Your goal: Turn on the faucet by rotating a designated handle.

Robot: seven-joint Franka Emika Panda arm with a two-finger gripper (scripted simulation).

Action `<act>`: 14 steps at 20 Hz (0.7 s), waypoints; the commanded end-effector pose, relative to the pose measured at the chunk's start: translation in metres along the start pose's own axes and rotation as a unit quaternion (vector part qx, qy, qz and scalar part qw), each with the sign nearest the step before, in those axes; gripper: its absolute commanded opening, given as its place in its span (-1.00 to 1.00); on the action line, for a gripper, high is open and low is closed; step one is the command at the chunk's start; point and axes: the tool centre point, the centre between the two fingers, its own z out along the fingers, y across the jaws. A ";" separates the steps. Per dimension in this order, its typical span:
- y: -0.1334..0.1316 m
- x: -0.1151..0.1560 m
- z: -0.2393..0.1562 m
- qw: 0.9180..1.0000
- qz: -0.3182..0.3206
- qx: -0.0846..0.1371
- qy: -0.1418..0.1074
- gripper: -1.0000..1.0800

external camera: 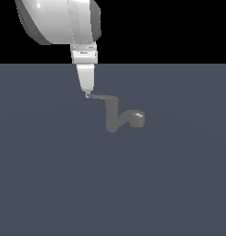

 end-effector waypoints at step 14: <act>0.034 -0.004 -0.002 1.000 -0.002 0.001 0.000 -1.00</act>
